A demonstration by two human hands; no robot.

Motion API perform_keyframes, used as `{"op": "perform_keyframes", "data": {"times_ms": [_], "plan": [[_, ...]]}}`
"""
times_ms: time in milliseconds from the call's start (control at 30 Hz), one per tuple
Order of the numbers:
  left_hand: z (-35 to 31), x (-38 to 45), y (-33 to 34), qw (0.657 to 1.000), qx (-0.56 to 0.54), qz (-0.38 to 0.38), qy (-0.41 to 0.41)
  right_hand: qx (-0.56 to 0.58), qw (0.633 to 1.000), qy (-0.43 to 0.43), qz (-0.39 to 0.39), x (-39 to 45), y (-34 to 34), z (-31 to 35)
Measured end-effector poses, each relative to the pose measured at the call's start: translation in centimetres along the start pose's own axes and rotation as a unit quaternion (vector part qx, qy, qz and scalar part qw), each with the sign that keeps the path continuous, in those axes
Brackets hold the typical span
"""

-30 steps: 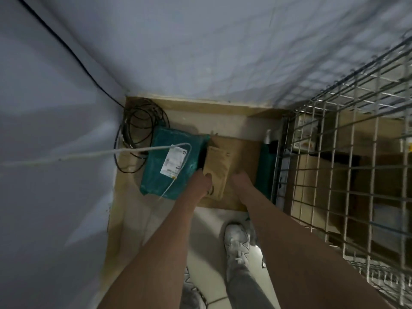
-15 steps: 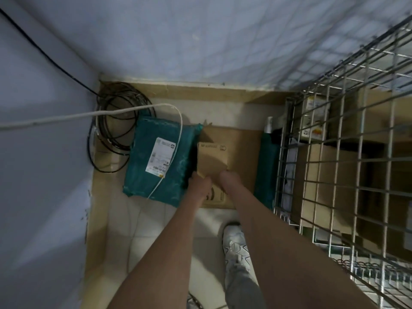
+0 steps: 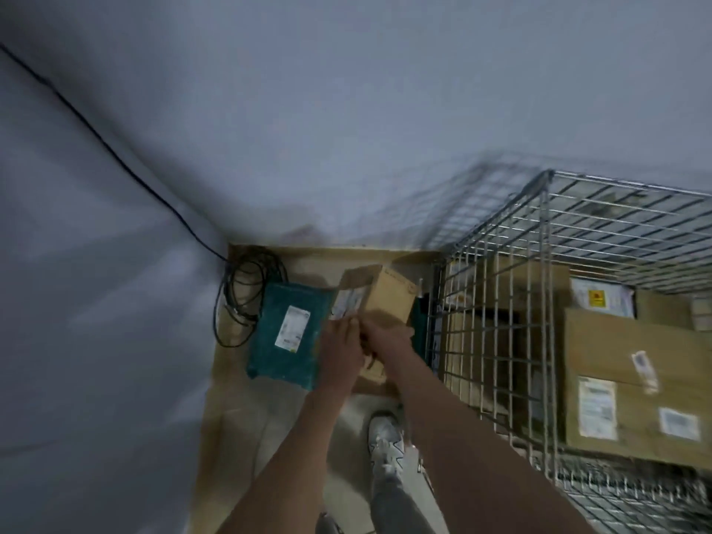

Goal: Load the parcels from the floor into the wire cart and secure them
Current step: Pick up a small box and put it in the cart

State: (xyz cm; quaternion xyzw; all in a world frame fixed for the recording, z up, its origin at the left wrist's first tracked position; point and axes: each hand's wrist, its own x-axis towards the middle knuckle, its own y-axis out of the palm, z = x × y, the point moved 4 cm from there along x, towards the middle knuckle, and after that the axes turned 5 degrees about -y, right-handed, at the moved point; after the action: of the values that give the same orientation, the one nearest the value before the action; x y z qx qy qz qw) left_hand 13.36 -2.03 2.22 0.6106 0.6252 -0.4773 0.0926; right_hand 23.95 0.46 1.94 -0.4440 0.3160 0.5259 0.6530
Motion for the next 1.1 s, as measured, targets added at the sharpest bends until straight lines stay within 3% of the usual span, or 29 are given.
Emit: {"op": "perform_keyframes", "data": {"times_ms": [67,167,333,500,600,833,1100], "plan": [[-3.3,-4.1,-2.6,0.992,-0.122,-0.011,-0.014,0.019,1.000,-0.020,0.011,-0.4,-1.9,0.0],[-7.3,-8.8,-5.3,0.986,-0.159,-0.009,0.040,0.023,0.999,-0.042,0.009,-6.6,-5.8,2.6],[-12.0,-17.4,-10.3,0.963,-0.263,0.013,0.064,0.033,0.991,-0.113,0.059,-19.3,-11.3,7.5],[-14.0,-23.9,-16.0,0.956,-0.257,-0.031,0.140,0.040,0.974,-0.201,0.093,-29.8,-16.2,11.5],[-15.2,-26.8,-17.7,0.955,-0.262,0.035,0.137,0.047,0.963,-0.248,0.095,-34.2,-19.4,12.1],[-18.3,-33.5,-15.6,0.927,-0.321,0.173,0.089,0.108,0.946,-0.281,0.116,-42.3,-27.5,7.5],[-20.3,-39.9,-9.3,0.946,-0.207,0.211,0.132,0.166,0.926,-0.325,0.095,-45.5,-35.8,0.3]]}}
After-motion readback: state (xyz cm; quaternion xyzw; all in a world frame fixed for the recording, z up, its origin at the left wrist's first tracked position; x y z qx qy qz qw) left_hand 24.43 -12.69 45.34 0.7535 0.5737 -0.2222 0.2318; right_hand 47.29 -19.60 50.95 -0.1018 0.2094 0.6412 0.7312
